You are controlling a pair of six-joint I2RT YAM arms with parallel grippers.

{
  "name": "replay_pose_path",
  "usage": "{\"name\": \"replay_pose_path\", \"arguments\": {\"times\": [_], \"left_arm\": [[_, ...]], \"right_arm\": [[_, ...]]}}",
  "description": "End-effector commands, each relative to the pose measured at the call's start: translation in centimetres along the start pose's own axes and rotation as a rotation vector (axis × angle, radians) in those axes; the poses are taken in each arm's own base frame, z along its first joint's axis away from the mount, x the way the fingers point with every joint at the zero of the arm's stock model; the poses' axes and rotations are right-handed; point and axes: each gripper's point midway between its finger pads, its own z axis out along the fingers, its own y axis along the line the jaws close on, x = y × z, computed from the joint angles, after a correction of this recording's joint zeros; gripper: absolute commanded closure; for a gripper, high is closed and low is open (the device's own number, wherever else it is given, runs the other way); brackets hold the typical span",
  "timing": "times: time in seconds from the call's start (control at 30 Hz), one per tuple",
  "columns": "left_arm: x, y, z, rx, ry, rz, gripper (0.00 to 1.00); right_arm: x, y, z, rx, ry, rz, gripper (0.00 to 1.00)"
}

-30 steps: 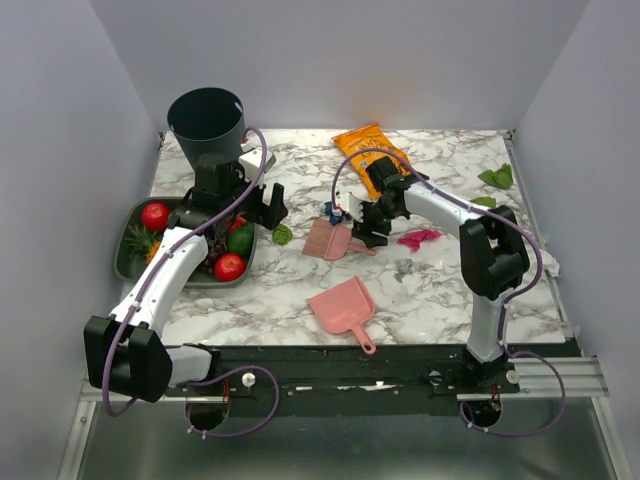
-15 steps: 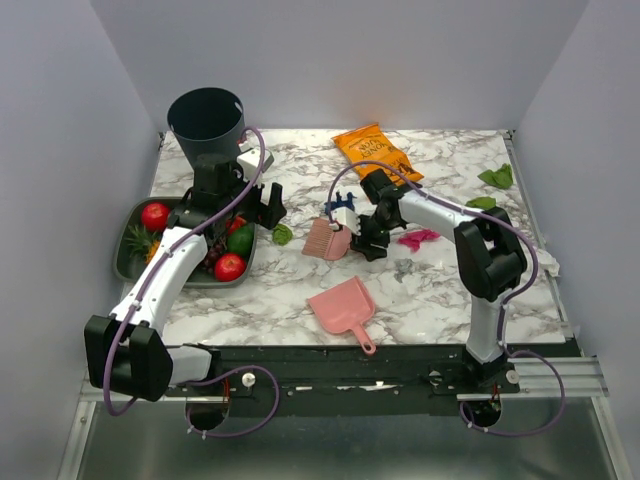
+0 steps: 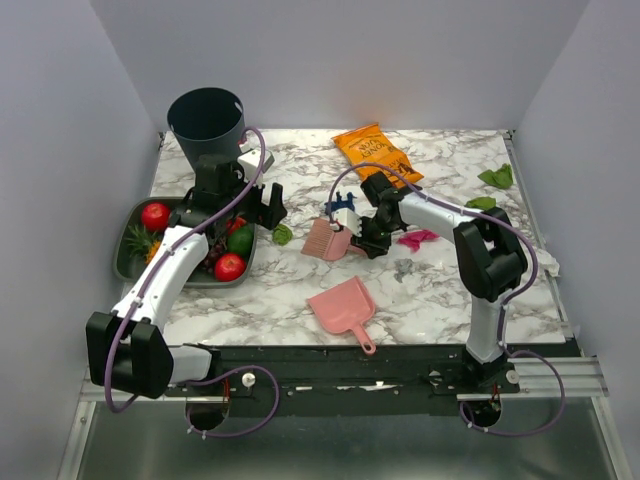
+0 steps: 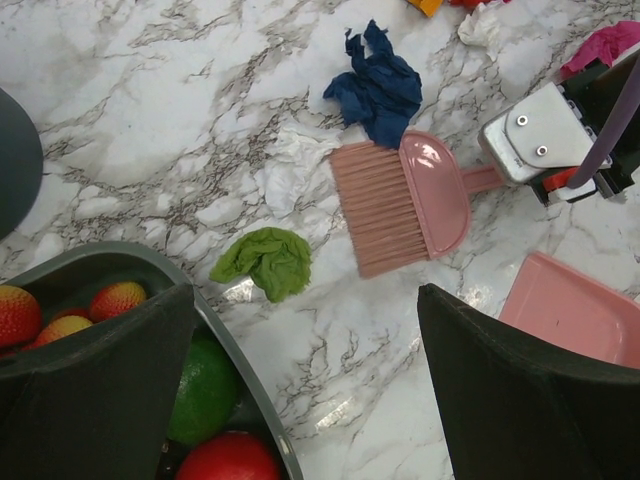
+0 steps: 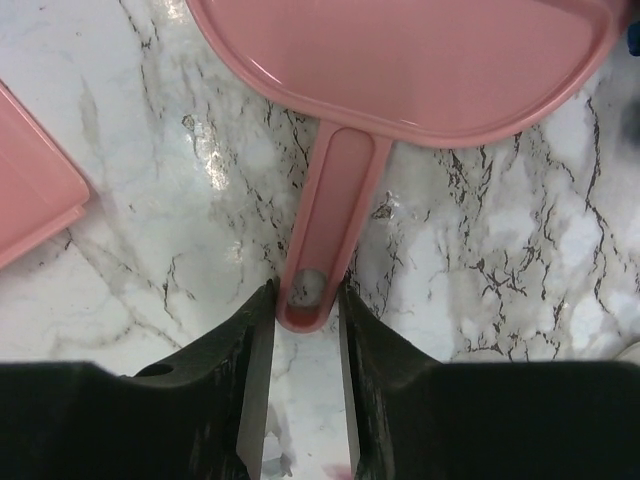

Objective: Sweep away the paper scraps from the table

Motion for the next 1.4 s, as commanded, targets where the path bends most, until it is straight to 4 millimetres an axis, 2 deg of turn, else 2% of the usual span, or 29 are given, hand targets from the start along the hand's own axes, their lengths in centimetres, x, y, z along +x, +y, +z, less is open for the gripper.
{"name": "replay_pose_path", "arguments": {"times": [0.0, 0.13, 0.3, 0.37, 0.43, 0.47, 0.57, 0.6, 0.7, 0.73, 0.83, 0.9, 0.93, 1.0, 1.03, 1.1, 1.13, 1.2, 1.23, 1.3, 1.33, 1.37], "left_arm": [[0.3, 0.2, 0.7, 0.001, -0.003, -0.043, 0.02], [0.8, -0.1, 1.3, 0.019, 0.004, -0.111, 0.01], [0.7, -0.7, 1.7, 0.05, -0.004, -0.142, 0.02], [0.9, -0.6, 1.8, 0.049, 0.0, -0.138, 0.02], [1.1, -0.5, 1.8, 0.045, 0.004, -0.134, 0.02], [1.3, -0.5, 1.8, 0.042, 0.009, -0.133, 0.01], [1.7, -0.4, 1.8, 0.039, 0.018, -0.131, 0.02], [1.8, -0.5, 1.8, 0.041, 0.018, -0.131, 0.02], [2.1, -0.9, 1.7, 0.062, 0.023, -0.121, 0.02], [2.2, -0.9, 1.7, 0.067, 0.026, -0.117, 0.02], [2.5, -1.8, 2.0, 0.103, 0.047, -0.019, 0.02], [2.5, -2.7, 2.3, 0.141, 0.06, 0.028, 0.02], [1.5, -3.7, 2.1, 0.205, 0.036, 0.048, 0.02], [1.0, -4.5, 2.4, 0.265, 0.043, 0.058, 0.01], [-0.7, -4.7, 2.2, 0.284, 0.017, 0.08, 0.02], [-1.5, -5.5, 2.2, 0.348, 0.02, 0.108, 0.01], [-3.4, -5.7, 1.8, 0.359, -0.014, 0.15, 0.01], [-4.3, -6.1, 1.3, 0.407, -0.025, 0.243, 0.02], [-6.0, -6.3, 0.7, 0.417, -0.06, 0.295, 0.01], [-6.3, -6.6, 0.2, 0.449, -0.057, 0.385, 0.02], [-7.5, -6.8, -0.3, 0.455, -0.079, 0.433, 0.01], [-6.6, -6.9, -0.4, 0.478, -0.034, 0.43, 0.02]], "right_arm": [[2.1, 1.2, 1.0, -0.013, 0.067, 0.029, 0.64], [2.5, 1.0, 1.2, 0.014, 0.082, 0.065, 0.61], [2.4, 1.0, 1.8, -0.001, 0.07, 0.087, 0.62], [2.6, 1.0, 2.1, -0.004, 0.082, 0.082, 0.67], [2.6, 0.9, 1.8, 0.0, 0.086, 0.063, 0.81], [2.6, 0.8, 1.5, 0.009, 0.082, 0.059, 0.84], [1.6, 0.8, -1.1, 0.043, 0.007, 0.071, 0.91], [0.4, 1.2, -2.6, 0.048, -0.048, 0.057, 0.92], [-0.3, 3.2, -4.9, 0.02, -0.089, 0.02, 0.94], [-1.0, 3.1, -6.5, 0.06, -0.117, 0.009, 0.96], [-2.2, 3.3, -9.3, 0.123, -0.167, 0.002, 0.98], [-2.8, 3.3, -10.4, 0.143, -0.184, -0.005, 0.99], [-3.3, 2.9, -11.3, 0.169, -0.197, -0.01, 0.99], [-3.8, 2.6, -12.6, 0.212, -0.215, -0.037, 0.99], [-4.3, 2.2, -13.2, 0.239, -0.228, -0.056, 0.99], [-4.6, 1.7, -14.2, 0.28, -0.23, -0.108, 0.99], [-4.7, 1.5, -14.5, 0.297, -0.228, -0.132, 0.99], [-4.9, 0.9, -15.6, 0.35, -0.223, -0.195, 0.99], [-5.1, 0.5, -16.1, 0.378, -0.224, -0.227, 0.99], [-5.1, -0.4, -17.0, 0.433, -0.199, -0.298, 0.99], [-5.7, -0.9, -18.1, 0.482, -0.211, -0.333, 0.99], [-6.0, -1.3, -18.8, 0.514, -0.203, -0.389, 0.99]]}}
